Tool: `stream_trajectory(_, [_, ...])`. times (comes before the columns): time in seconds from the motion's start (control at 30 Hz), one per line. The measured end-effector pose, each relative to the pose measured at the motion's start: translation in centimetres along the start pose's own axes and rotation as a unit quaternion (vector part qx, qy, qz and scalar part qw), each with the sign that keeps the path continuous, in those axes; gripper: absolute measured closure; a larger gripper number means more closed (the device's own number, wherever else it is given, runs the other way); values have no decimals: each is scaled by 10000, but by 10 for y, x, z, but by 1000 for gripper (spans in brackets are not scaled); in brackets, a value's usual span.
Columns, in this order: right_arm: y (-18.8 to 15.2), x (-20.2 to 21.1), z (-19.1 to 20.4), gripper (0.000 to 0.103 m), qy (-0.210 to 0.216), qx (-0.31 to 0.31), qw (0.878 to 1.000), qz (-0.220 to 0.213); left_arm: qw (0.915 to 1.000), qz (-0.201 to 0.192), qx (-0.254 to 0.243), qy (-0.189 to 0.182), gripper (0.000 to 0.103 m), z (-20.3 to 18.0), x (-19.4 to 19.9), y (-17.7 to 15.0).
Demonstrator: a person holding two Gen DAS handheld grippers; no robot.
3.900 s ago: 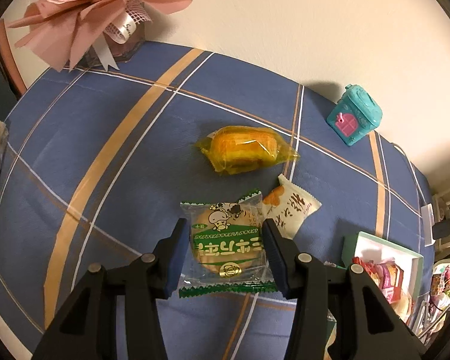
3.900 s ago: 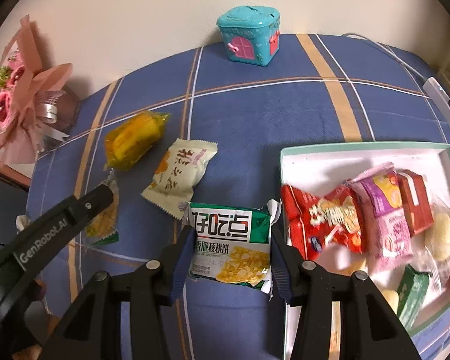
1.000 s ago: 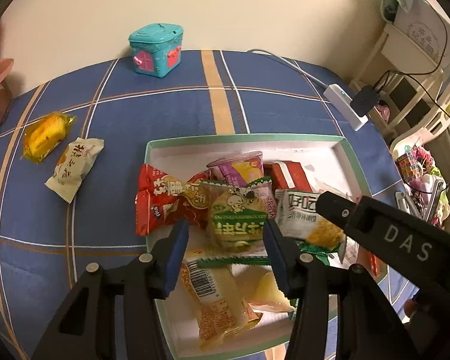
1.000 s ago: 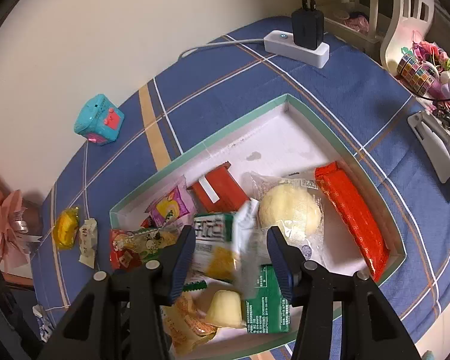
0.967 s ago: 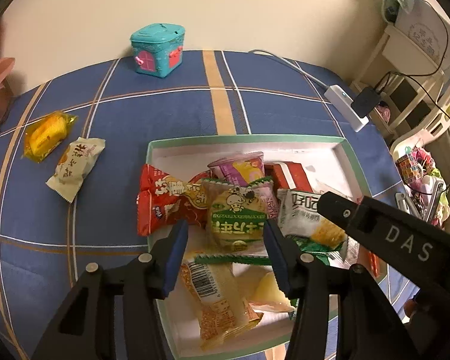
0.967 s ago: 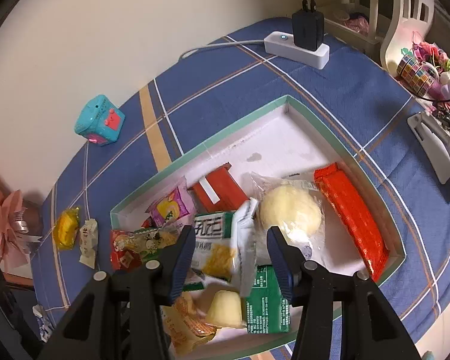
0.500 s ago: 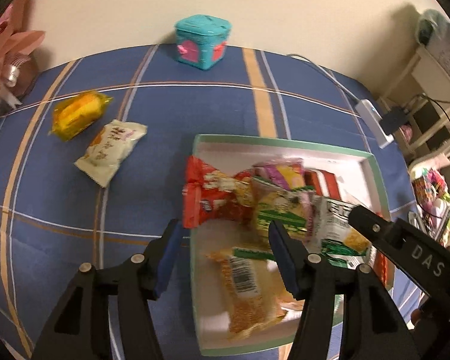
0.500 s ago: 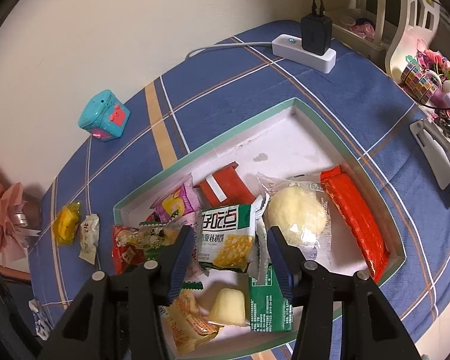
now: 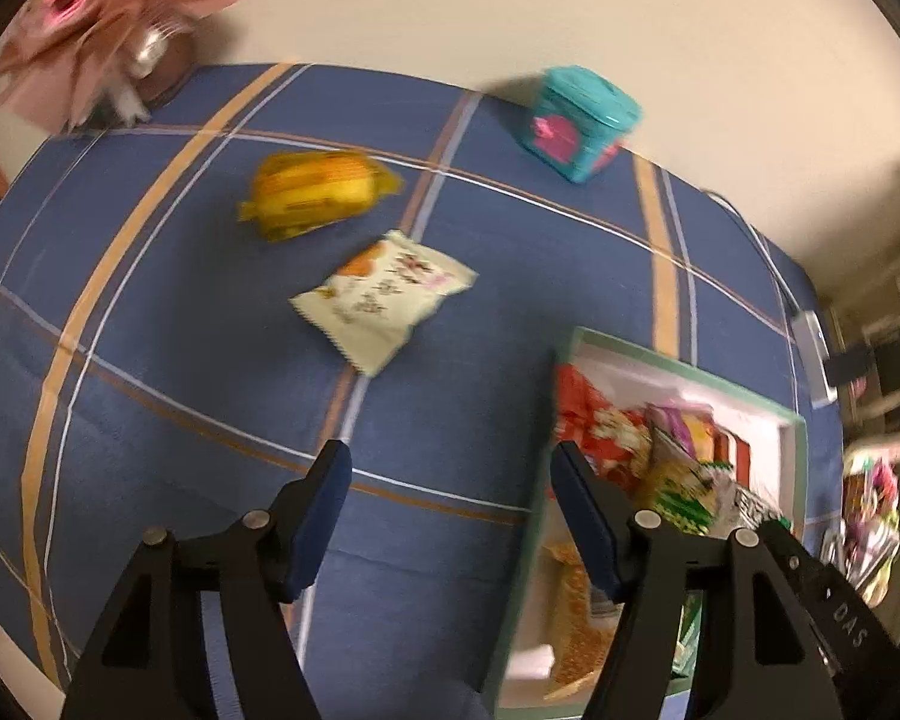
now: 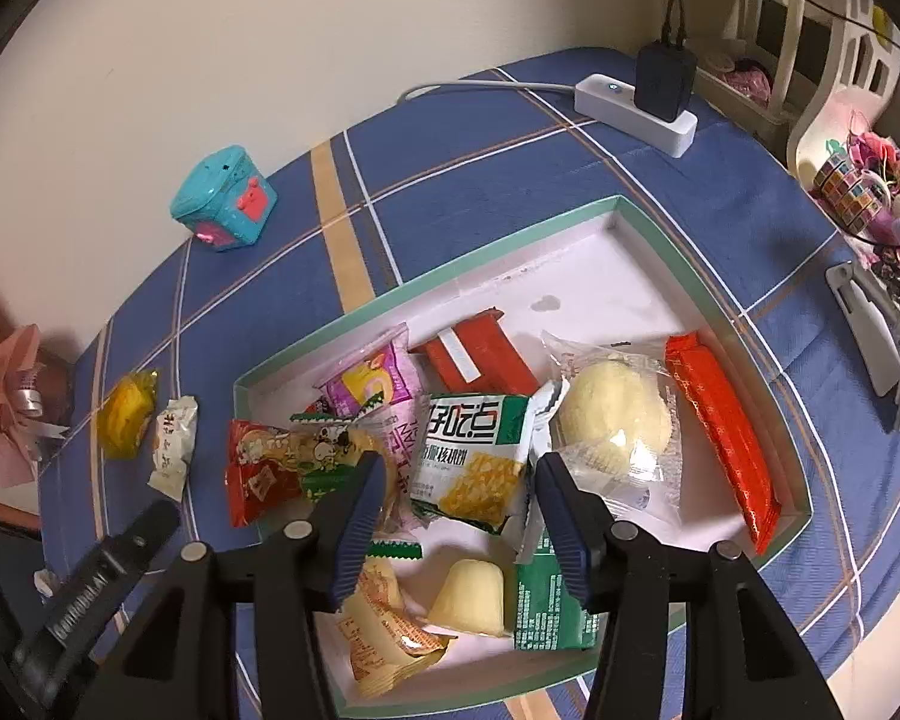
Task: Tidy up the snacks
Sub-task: 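Lower both packs into the tray and open both tools, then move both tools back toward the yellow cake and cream pastry pack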
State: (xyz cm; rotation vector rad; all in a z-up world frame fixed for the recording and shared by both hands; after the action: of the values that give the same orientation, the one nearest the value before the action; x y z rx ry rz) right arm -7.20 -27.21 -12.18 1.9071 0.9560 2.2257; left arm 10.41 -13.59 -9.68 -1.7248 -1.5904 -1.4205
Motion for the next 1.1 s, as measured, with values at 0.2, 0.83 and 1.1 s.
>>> stream_trajectory(0.2, [-1, 3, 6, 38, -68, 149, 9998, -80, 9994, -69, 315, 114, 26, 22, 8, 6])
stream_trajectory(0.83, [-5, 2, 23, 0, -215, 615, 9976, -236, 9993, -19, -40, 383, 6, 21, 7, 7])
stream_trajectory(1.1, [-12, 16, 54, 0, -5, 984, 9942, -432, 9968, -280, -83, 743, 6, 58, 31, 29])
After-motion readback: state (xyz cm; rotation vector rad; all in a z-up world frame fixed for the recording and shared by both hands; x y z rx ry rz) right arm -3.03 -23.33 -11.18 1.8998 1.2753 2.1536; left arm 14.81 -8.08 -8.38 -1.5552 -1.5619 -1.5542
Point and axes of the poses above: each gripper's, at about its wrist camera, not at the fingertips, and x roughly against the way its jaws point, z to its left, y to its top, the point moved 10 cm from there along -x, roughly the way its jaws point, and after that the axes turned 14 degrees about -y, right-handed, at the moved point
